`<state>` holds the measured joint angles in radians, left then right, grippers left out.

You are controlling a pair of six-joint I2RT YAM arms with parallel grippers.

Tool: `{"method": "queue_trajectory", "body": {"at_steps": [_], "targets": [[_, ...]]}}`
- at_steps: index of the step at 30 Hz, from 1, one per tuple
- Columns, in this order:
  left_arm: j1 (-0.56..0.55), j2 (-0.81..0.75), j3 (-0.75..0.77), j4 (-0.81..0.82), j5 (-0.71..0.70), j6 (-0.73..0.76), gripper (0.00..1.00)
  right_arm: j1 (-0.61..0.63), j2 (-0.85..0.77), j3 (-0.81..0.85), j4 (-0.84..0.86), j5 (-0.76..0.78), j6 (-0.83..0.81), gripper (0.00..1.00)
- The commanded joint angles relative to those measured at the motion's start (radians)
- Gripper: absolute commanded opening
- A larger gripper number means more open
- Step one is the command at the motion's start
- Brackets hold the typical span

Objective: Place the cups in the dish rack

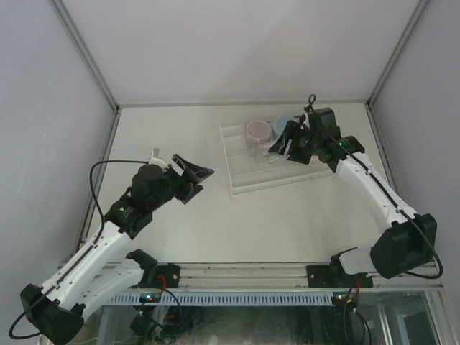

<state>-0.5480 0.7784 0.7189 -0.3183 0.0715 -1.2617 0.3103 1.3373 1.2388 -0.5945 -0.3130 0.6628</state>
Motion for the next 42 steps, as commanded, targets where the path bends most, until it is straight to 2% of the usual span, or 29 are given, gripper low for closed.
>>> {"method": "queue_trajectory", "body": {"at_steps": [1,12,20,31,34,36,39,42], "targets": [[0.02,0.01,0.056,-0.021,0.006,0.066,0.86,0.066,0.069,0.109,-0.128,0.241,-0.146,0.2],[0.071,0.026,0.102,-0.073,0.032,0.134,0.86,0.163,0.288,0.31,-0.26,0.47,-0.212,0.17],[0.127,0.028,0.127,-0.105,0.054,0.17,0.86,0.172,0.436,0.459,-0.34,0.503,-0.23,0.17],[0.158,0.018,0.124,-0.118,0.064,0.185,0.86,0.183,0.53,0.533,-0.395,0.523,-0.248,0.19],[0.157,0.021,0.129,-0.134,0.06,0.203,0.86,0.187,0.54,0.531,-0.401,0.537,-0.252,0.22],[0.157,0.025,0.136,-0.147,0.056,0.215,0.86,0.188,0.543,0.53,-0.405,0.539,-0.25,0.28],[0.158,0.025,0.144,-0.162,0.049,0.23,0.86,0.19,0.538,0.515,-0.393,0.534,-0.249,0.39],[0.157,0.02,0.15,-0.179,0.039,0.247,0.86,0.192,0.536,0.504,-0.38,0.528,-0.25,0.56]]}}
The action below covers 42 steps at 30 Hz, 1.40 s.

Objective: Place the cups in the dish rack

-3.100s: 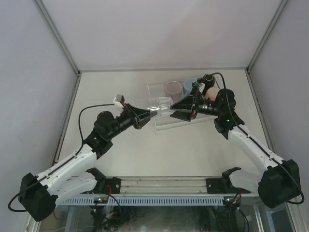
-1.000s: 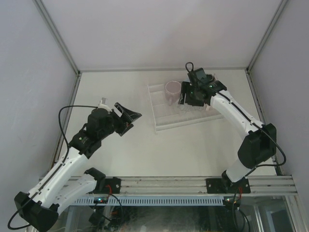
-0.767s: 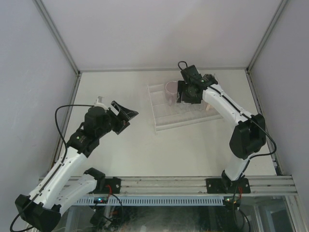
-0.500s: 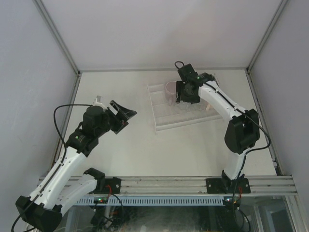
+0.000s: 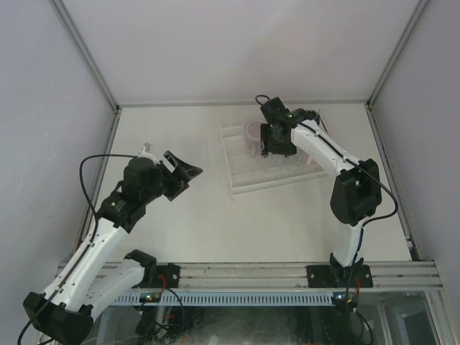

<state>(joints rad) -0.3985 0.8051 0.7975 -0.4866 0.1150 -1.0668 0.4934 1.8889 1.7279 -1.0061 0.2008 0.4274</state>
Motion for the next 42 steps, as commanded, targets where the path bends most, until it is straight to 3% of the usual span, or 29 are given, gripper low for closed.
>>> {"method": "queue_trajectory", "body": {"at_steps": [1,3,8,12,20,23,25,31,34,36,40,42], "targets": [[0.007,-0.007,0.07,-0.014,-0.006,0.056,0.85,0.01,-0.016,0.012,0.034,0.012,-0.013,0.61],[0.008,-0.012,0.068,-0.02,-0.009,0.062,0.86,0.014,-0.022,0.003,0.048,0.016,-0.012,0.71],[0.008,-0.026,0.063,-0.036,-0.02,0.073,0.85,0.019,-0.047,-0.007,0.071,0.017,-0.009,0.77],[0.008,-0.023,0.076,-0.079,-0.044,0.125,0.85,0.021,-0.075,-0.004,0.066,0.019,-0.006,0.78],[0.01,-0.075,0.045,-0.127,-0.237,0.229,0.87,0.0,-0.257,-0.063,0.012,0.015,0.014,0.79],[0.01,-0.091,0.008,-0.099,-0.278,0.249,0.91,-0.037,-0.376,-0.135,0.016,-0.02,0.021,0.79],[0.012,-0.103,-0.01,-0.094,-0.307,0.272,1.0,-0.076,-0.448,-0.183,0.017,-0.057,0.021,0.8],[0.012,-0.123,-0.039,-0.03,-0.322,0.324,1.0,-0.195,-0.66,-0.336,0.022,-0.108,0.019,0.79],[0.012,-0.049,-0.019,-0.003,-0.246,0.323,1.0,-0.292,-0.72,-0.416,0.025,-0.15,0.033,0.72],[0.001,0.031,0.016,-0.002,-0.159,0.328,1.0,-0.316,-0.731,-0.454,0.023,-0.191,0.025,0.58],[-0.034,0.088,0.035,-0.006,-0.139,0.309,1.0,-0.281,-0.702,-0.492,-0.005,-0.232,0.003,0.33],[-0.036,0.068,0.01,0.029,-0.127,0.288,1.0,-0.241,-0.677,-0.545,0.013,-0.239,-0.008,0.29]]}}
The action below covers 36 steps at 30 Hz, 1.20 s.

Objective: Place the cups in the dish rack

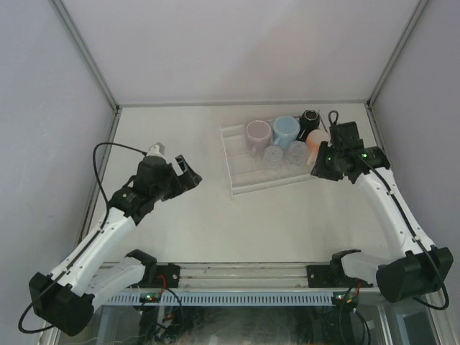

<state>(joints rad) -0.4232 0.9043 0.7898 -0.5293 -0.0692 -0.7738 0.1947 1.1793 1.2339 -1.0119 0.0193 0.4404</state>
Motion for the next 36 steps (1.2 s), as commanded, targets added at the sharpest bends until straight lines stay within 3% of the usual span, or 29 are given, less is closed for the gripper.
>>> {"method": "queue_trajectory", "body": {"at_steps": [1,6,14,26,36], "targets": [[-0.011,-0.046,0.004,0.092,0.061,-0.014,1.0,0.076,0.05,-0.065,0.028,-0.056,-0.019,0.3],[-0.009,-0.076,0.021,0.083,0.051,-0.01,1.0,0.142,0.157,-0.098,0.133,-0.034,-0.006,0.37],[-0.006,-0.121,0.052,-0.002,0.008,0.018,1.0,0.214,0.376,-0.036,0.273,-0.016,-0.007,0.37],[0.051,-0.175,0.036,-0.08,-0.024,0.042,1.0,0.258,0.627,0.19,0.28,0.04,-0.022,0.37],[0.082,-0.136,0.055,-0.081,-0.014,0.062,1.0,0.216,0.784,0.422,0.198,0.075,-0.078,0.37]]}}
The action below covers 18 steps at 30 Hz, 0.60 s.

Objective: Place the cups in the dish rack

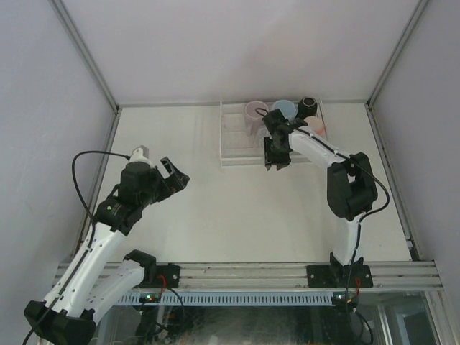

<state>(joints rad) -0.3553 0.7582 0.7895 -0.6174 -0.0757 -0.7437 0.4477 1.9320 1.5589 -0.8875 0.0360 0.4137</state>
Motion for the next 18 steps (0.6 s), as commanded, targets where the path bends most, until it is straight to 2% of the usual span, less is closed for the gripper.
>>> {"method": "queue_trajectory", "body": {"at_steps": [1,6,12,16,18], "targets": [[0.016,0.015,0.057,0.007,-0.006,0.033,1.0,-0.042,0.036,0.111,0.072,0.054,-0.057,0.37],[0.021,0.019,0.063,0.007,-0.025,0.036,1.0,-0.048,-0.007,0.11,0.094,0.03,-0.104,0.4],[0.025,-0.013,0.066,0.03,-0.047,0.087,1.0,-0.027,-0.207,-0.046,0.114,0.02,-0.093,0.43],[0.024,-0.033,0.071,-0.001,-0.178,0.09,1.0,0.016,-0.389,-0.158,0.094,0.023,-0.073,0.53],[0.024,-0.041,0.071,-0.029,-0.261,0.053,1.0,0.037,-0.499,-0.203,0.082,0.032,-0.063,0.61]]}}
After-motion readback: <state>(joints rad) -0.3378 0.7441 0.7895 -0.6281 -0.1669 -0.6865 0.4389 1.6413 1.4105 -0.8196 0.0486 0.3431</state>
